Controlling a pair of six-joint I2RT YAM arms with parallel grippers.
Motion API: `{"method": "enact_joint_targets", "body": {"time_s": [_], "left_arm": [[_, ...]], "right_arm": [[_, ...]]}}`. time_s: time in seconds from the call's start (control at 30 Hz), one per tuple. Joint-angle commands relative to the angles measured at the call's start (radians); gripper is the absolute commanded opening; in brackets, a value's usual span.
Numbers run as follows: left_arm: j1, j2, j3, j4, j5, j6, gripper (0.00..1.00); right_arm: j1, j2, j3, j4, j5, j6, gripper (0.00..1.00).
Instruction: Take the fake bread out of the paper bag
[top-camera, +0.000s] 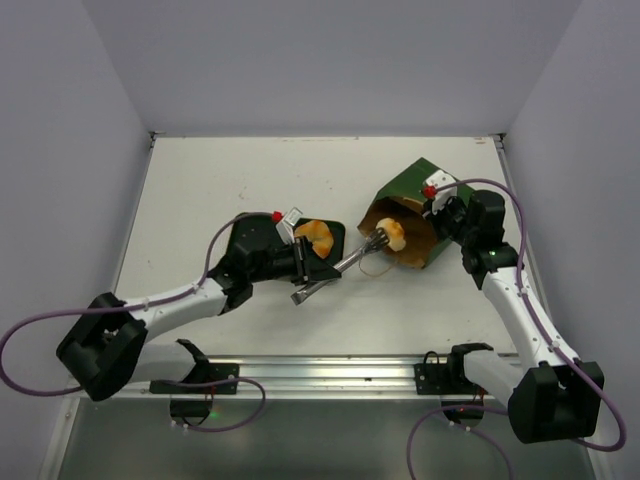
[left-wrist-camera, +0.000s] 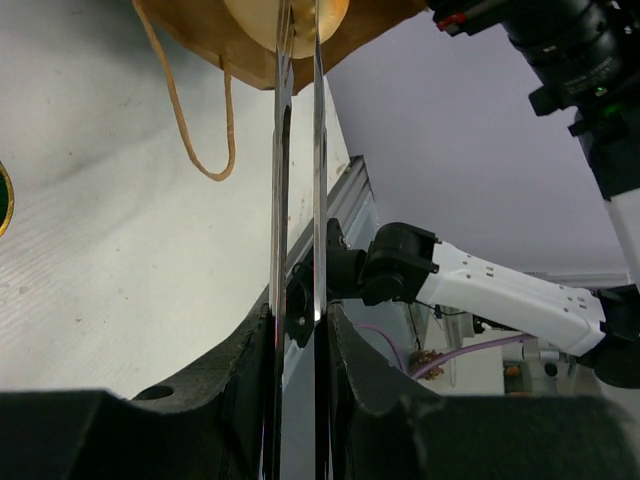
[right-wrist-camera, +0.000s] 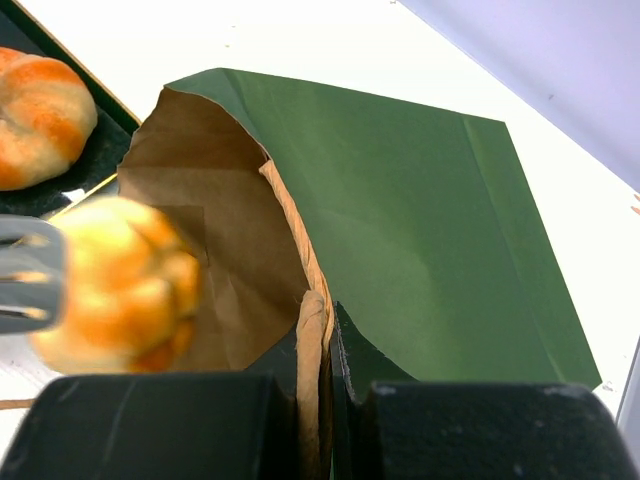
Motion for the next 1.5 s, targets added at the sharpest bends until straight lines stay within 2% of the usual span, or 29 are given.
{"method": "enact_joint_targets", "body": {"time_s": [0.0, 0.33, 0.7, 0.9, 1.03, 1.13, 1.47], "left_arm": [[0.037, -0.129, -0.031, -0.071, 0.040, 0.080, 0.00], [0.200, -0.438, -0.078, -0.376, 0.064, 0.195, 0.00], [0.318, -0.527, -0.068, -0.593, -0.028, 0.266, 0.00], [0.407, -0.527, 0.029, -0.712, -0.078, 0.365, 0.00], [0.433, -0.561, 0.057, -0.809, -0.210, 0.372, 0.00], [0.439, -0.587, 0.057, -0.827, -0.259, 0.347, 0.00], [0.442, -0.564, 0.032, -0.823, -0.301, 0.310, 0.00]], "right_arm": [[-0.012, -0.024, -0.003, 0.059, 0.030, 0.022, 0.00], [-0.012, -0.019, -0.002, 0.059, 0.031, 0.025, 0.00], [-0.014, -0.018, -0.003, 0.059, 0.030, 0.022, 0.00], [-0.012, -0.021, -0.003, 0.058, 0.030, 0.022, 0.00], [-0.012, -0.022, -0.003, 0.059, 0.030, 0.022, 0.00], [-0.014, -0.021, -0.005, 0.059, 0.028, 0.022, 0.00], [-0.014, -0.024, -0.003, 0.059, 0.027, 0.022, 0.00]]}}
